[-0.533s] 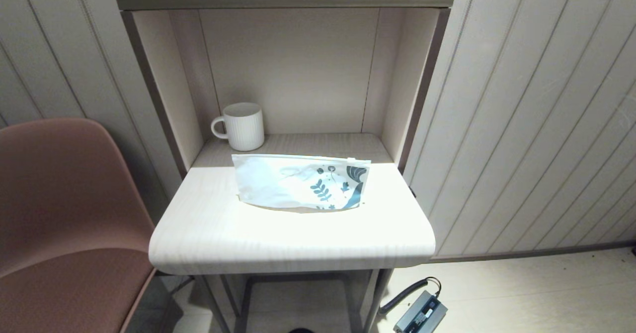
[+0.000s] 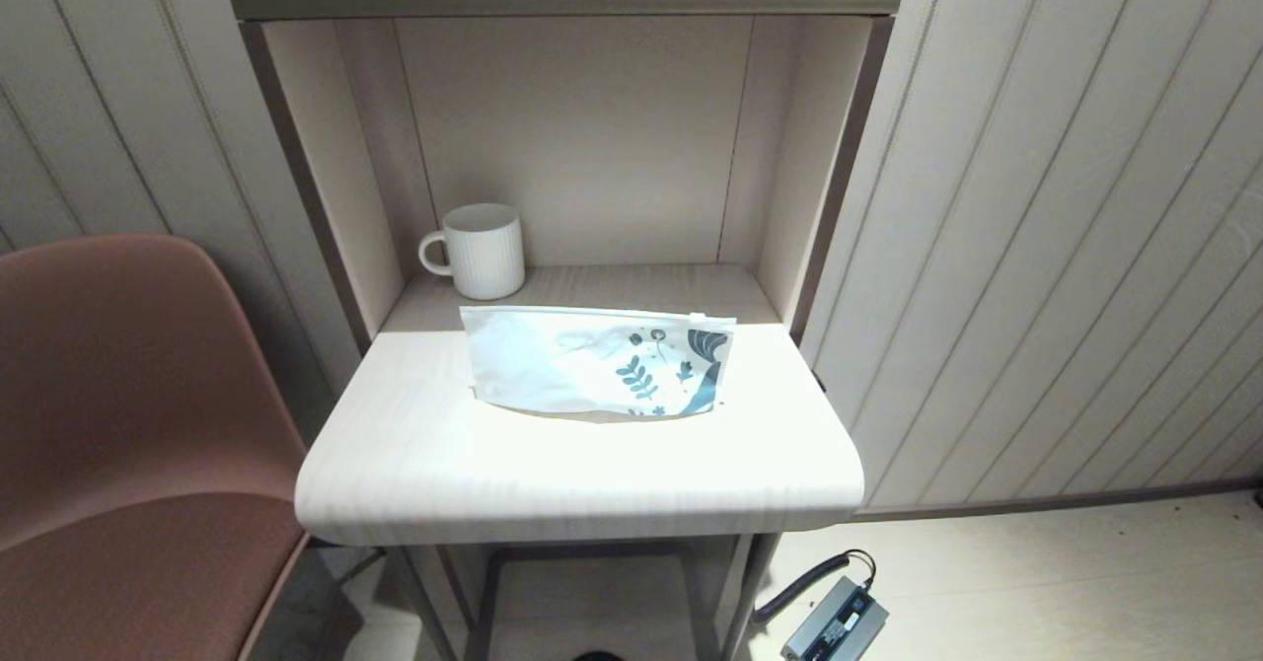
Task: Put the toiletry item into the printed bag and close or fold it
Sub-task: Pick up the storage bag
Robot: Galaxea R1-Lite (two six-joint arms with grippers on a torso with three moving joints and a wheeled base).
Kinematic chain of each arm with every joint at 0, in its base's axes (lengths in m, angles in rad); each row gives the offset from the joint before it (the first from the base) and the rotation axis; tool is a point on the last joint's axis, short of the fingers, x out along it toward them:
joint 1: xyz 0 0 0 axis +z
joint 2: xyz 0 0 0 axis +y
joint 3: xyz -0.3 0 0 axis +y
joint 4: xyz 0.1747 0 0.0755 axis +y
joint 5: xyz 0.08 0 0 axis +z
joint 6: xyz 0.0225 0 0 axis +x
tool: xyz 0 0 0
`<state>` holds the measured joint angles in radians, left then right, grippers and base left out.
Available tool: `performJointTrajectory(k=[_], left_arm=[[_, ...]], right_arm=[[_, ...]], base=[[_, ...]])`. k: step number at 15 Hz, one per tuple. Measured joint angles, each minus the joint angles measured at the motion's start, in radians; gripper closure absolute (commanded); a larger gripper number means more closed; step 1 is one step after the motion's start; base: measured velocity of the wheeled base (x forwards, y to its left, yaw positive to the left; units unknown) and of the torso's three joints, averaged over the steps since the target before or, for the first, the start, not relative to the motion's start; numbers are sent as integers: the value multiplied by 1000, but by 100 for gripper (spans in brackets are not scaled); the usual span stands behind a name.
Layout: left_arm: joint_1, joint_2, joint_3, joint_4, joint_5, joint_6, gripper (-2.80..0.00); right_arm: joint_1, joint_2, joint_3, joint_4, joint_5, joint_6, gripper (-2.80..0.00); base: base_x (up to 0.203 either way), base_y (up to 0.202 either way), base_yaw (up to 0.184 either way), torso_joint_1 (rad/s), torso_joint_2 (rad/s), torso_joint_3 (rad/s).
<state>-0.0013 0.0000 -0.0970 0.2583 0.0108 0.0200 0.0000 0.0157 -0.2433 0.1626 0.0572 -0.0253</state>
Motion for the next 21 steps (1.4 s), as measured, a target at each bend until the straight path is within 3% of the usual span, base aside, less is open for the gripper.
performJointTrajectory(k=[4, 9, 10, 11, 14, 16, 21], left_arm=[[0, 0, 0, 0, 0, 1, 0], [-1, 0, 0, 0, 0, 0, 0], [-1, 0, 0, 0, 0, 0, 0], [-1, 0, 0, 0, -1, 0, 0], [0, 0, -1, 0, -4, 6, 0], [0, 0, -1, 0, -5, 6, 0], [0, 0, -1, 0, -6, 6, 0]], right_arm=[[7, 142, -350, 226, 87, 28, 0], [118, 557, -707, 266, 109, 118, 0], [142, 653, -778, 268, 111, 127, -230], [170, 759, -849, 272, 113, 134, -280], [262, 1029, -992, 273, 149, 126, -280], [308, 1166, -1035, 270, 198, 60, -280], [353, 1365, -1127, 251, 319, 0, -280]], base=[[0, 0, 0, 0, 0, 0], [0, 0, 0, 0, 0, 0], [0, 0, 0, 0, 0, 0], [0, 0, 0, 0, 0, 0], [0, 0, 0, 0, 0, 0], [0, 0, 0, 0, 0, 0], [0, 0, 0, 0, 0, 0]])
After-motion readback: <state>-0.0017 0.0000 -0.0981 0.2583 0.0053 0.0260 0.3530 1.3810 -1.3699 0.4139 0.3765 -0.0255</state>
